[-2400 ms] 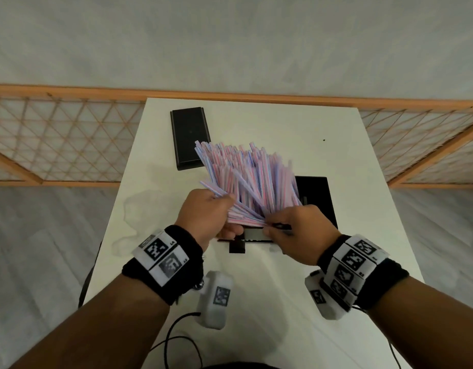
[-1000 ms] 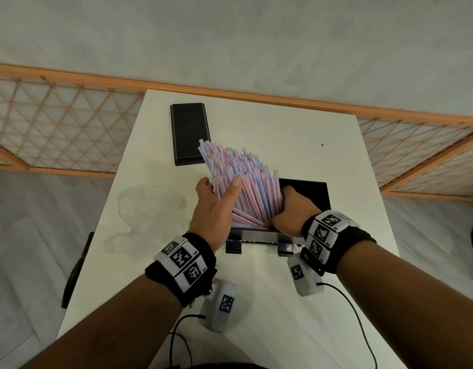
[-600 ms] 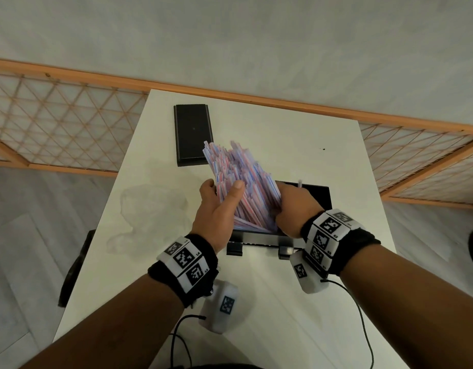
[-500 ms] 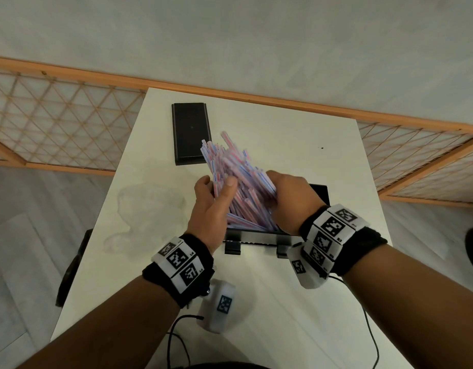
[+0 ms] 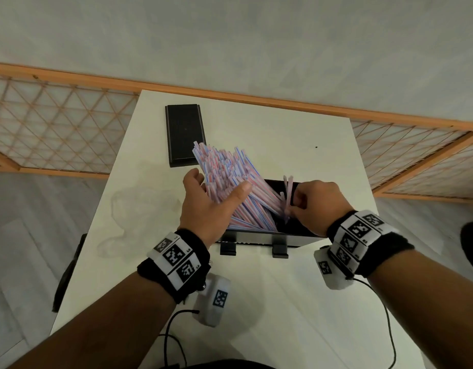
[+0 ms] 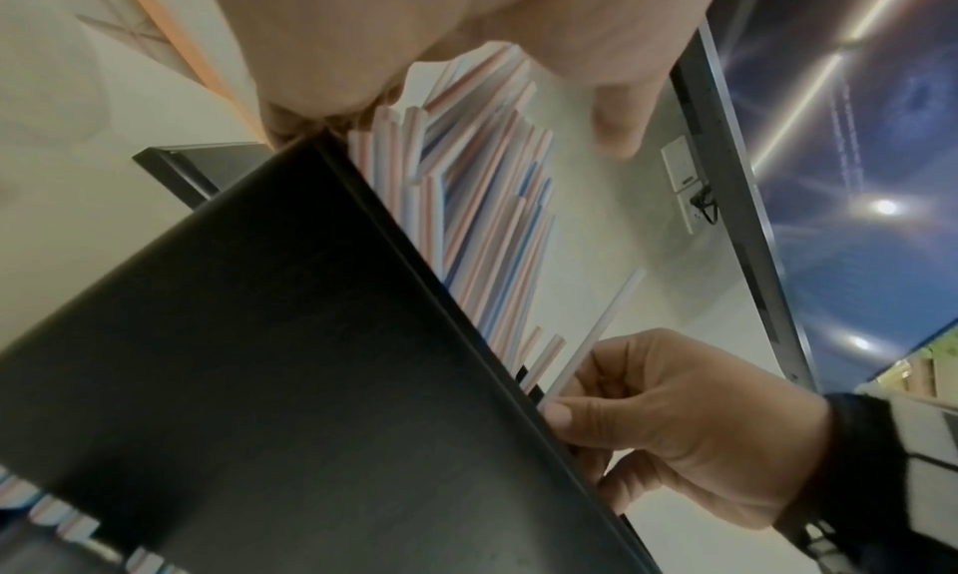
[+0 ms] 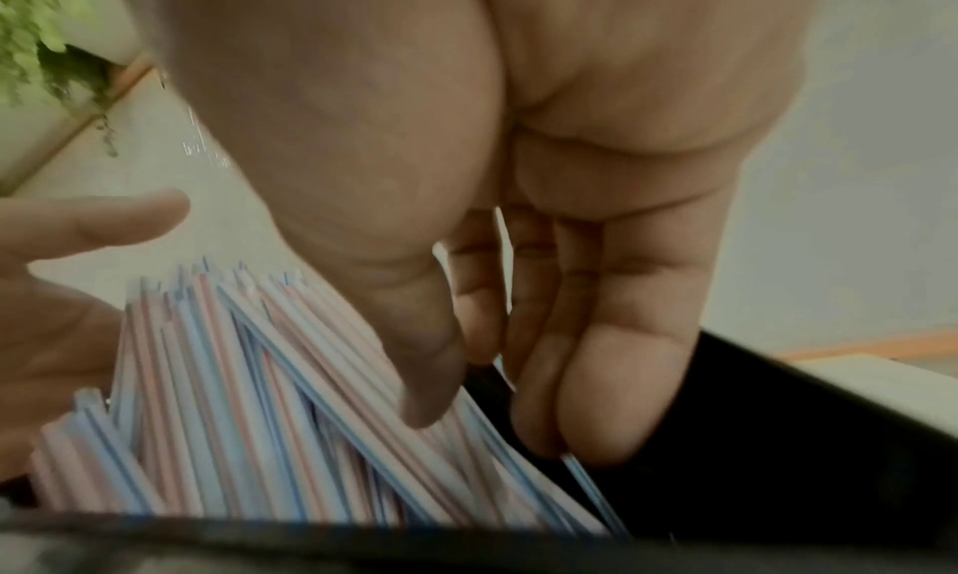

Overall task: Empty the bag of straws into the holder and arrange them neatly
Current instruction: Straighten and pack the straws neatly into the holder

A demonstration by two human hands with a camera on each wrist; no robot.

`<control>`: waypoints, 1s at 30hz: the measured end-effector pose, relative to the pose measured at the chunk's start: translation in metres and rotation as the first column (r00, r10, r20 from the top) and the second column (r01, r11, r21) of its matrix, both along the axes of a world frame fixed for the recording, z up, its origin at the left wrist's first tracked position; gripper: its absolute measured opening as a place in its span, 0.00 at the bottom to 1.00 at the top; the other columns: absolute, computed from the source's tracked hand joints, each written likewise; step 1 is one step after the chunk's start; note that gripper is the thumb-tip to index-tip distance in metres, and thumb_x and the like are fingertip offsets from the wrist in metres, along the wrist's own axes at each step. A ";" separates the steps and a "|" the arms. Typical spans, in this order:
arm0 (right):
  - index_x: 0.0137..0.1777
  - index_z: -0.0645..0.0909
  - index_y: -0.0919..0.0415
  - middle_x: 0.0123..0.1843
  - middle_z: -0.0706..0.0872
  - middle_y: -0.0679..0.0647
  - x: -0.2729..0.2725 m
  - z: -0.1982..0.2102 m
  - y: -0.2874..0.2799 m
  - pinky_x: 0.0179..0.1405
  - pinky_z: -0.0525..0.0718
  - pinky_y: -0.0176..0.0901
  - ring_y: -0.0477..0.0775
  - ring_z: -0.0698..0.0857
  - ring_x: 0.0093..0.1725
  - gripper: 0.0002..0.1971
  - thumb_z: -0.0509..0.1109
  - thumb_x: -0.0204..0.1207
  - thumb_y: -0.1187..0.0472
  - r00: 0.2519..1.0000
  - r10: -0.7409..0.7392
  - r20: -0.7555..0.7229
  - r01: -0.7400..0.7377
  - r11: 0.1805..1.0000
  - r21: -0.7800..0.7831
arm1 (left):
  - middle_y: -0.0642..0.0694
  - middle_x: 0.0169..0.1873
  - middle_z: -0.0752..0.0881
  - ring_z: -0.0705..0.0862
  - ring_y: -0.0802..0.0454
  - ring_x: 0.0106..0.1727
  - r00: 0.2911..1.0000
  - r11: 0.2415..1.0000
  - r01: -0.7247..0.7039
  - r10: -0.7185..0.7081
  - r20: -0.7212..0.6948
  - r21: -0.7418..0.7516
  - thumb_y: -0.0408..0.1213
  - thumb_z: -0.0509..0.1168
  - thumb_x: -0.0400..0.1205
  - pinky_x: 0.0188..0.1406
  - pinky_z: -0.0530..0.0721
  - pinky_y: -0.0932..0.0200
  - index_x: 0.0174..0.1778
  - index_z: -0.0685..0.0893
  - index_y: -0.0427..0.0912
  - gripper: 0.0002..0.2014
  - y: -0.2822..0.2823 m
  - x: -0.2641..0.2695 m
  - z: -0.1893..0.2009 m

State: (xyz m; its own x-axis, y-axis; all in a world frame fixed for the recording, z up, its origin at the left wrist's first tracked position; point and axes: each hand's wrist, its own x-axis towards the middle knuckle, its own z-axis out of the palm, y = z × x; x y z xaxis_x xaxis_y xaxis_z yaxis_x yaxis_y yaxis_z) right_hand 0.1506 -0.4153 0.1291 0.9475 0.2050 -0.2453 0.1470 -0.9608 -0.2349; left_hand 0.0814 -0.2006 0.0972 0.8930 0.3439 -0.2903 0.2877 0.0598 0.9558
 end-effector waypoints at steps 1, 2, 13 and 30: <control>0.36 0.77 0.55 0.36 0.83 0.51 0.001 -0.002 0.001 0.32 0.71 0.41 0.57 0.80 0.40 0.13 0.79 0.71 0.53 1.000 -0.009 -0.029 0.009 1.000 -0.008 | 0.54 0.72 0.81 0.84 0.54 0.70 1.000 1.000 0.013 -0.013 -0.011 0.014 0.73 0.81 0.54 0.72 0.82 0.43 0.79 0.63 0.57 0.59 -0.001 0.000 0.000; 0.40 0.78 0.56 0.40 0.85 0.53 0.003 -0.003 0.003 0.37 0.75 0.43 0.59 0.82 0.43 0.12 0.79 0.70 0.53 0.999 -0.022 -0.037 0.022 1.000 0.009 | 0.55 0.70 0.83 0.85 0.56 0.67 1.000 1.000 0.016 -0.016 -0.011 0.013 0.69 0.82 0.57 0.71 0.83 0.44 0.79 0.62 0.55 0.58 -0.002 0.000 0.002; 0.51 0.74 0.61 0.47 0.81 0.58 0.008 -0.003 0.023 0.40 0.75 0.44 0.60 0.79 0.47 0.19 0.78 0.71 0.52 0.992 -0.117 -0.042 0.116 0.993 -0.018 | 0.50 0.77 0.76 0.76 0.50 0.77 1.000 0.998 0.007 -0.006 -0.012 0.068 0.79 0.76 0.53 0.76 0.78 0.41 0.80 0.61 0.55 0.62 0.002 -0.004 0.007; 0.49 0.78 0.64 0.42 0.84 0.58 0.007 0.021 0.041 0.41 0.79 0.52 0.62 0.80 0.41 0.04 0.66 0.82 0.62 0.920 0.241 0.309 -0.310 0.930 0.197 | 0.54 0.60 0.86 0.90 0.63 0.54 1.000 0.997 0.010 -0.010 -0.002 -0.078 0.65 0.77 0.70 0.62 0.87 0.53 0.73 0.68 0.44 0.44 0.001 -0.005 0.007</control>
